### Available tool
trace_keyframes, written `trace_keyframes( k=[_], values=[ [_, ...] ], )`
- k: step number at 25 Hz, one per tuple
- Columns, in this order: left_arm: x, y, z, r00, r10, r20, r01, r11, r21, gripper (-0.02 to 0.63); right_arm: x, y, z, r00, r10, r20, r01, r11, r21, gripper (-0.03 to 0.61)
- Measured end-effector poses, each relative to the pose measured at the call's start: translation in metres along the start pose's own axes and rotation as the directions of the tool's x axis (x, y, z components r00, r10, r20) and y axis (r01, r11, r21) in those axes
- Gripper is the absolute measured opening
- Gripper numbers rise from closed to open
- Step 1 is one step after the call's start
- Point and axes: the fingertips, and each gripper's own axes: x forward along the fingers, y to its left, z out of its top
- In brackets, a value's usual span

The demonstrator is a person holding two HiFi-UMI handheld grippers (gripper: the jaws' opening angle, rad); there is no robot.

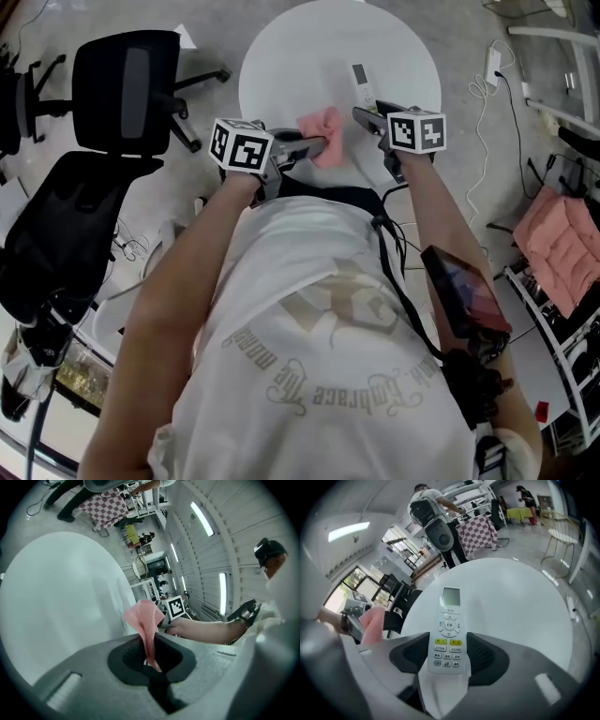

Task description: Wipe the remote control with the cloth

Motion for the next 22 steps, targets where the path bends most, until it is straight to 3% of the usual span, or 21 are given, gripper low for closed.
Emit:
trace_keyframes(
  k=[2,9,17,22],
  values=[
    [-0.015,0.009,-0.003,1.000,0.015,0.020,-0.015,1.000,-0.010,0.020,0.010,0.000,0.003,0.996,-0.082,-0.040,0.078,0.993,-0.092,0.255],
    [-0.025,0.012,-0.004,0.998,0.033,0.056,-0.031,0.999,-0.024,0.020,0.028,-0.009,0.000,0.970,-0.216,-0.109,0.173,0.935,-0.311,0.255],
    [-0.027,0.004,-0.008,0.998,0.043,0.047,-0.042,0.999,-0.016,0.020,0.022,-0.021,-0.010,0.943,-0.311,-0.118,0.242,0.885,-0.398,0.258],
    [-0.035,0.001,-0.014,0.998,0.051,0.042,-0.051,0.999,-0.002,0.020,0.019,-0.021,-0.019,0.944,-0.314,-0.104,0.246,0.875,-0.417,0.261]
  ],
)
